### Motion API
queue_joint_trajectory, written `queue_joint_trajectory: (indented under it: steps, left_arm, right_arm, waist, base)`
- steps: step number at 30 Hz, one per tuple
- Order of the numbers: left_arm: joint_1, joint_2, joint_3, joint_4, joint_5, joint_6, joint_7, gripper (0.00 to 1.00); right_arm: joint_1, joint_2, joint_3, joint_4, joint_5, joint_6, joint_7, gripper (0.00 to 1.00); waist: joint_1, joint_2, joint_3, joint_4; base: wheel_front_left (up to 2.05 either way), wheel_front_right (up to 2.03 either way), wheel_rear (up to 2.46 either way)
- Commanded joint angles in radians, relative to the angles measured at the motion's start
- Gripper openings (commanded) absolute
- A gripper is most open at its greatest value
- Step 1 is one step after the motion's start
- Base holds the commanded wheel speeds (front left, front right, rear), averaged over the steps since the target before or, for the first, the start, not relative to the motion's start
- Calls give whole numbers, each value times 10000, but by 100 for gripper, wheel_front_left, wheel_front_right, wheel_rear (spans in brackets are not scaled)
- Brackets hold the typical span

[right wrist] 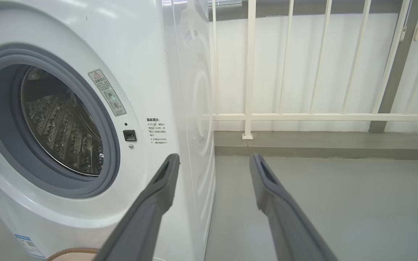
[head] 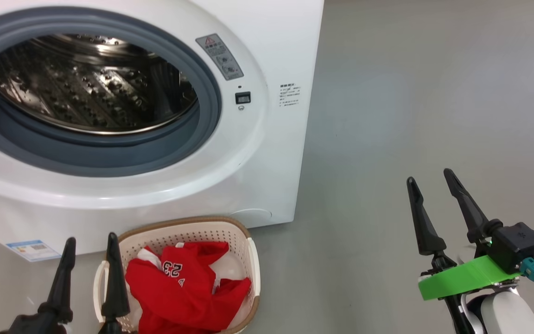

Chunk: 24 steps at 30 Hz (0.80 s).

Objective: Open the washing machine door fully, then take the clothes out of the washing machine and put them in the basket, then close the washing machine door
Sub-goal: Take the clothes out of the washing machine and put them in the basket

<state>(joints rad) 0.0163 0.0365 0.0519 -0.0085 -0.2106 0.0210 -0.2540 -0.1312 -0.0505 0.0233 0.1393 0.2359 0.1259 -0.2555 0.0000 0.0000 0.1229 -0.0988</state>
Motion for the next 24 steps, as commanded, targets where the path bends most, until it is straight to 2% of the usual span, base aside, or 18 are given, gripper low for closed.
queue_joint_trajectory:
  steps: [1,11,24]
  left_arm:
    - [36,138,349,-333,24,99,-78,100]
    - [581,178,477,-506,178,317,-77,100]
    - [831,298,408,-558,165,425,214,100]
  right_arm:
    - [7,3,164,-291,-14,48,-63,100]
    - [378,3,-44,-486,-48,48,-63,100]
    - [542,3,159,-549,100,48,-63,100]
  waist:
    - [0,0,-186,-85]
    - [0,0,-632,-143]
    - [0,0,-770,-103]
  base:
    - [0,0,0]
    - [0,0,0]
    - [0,0,0]
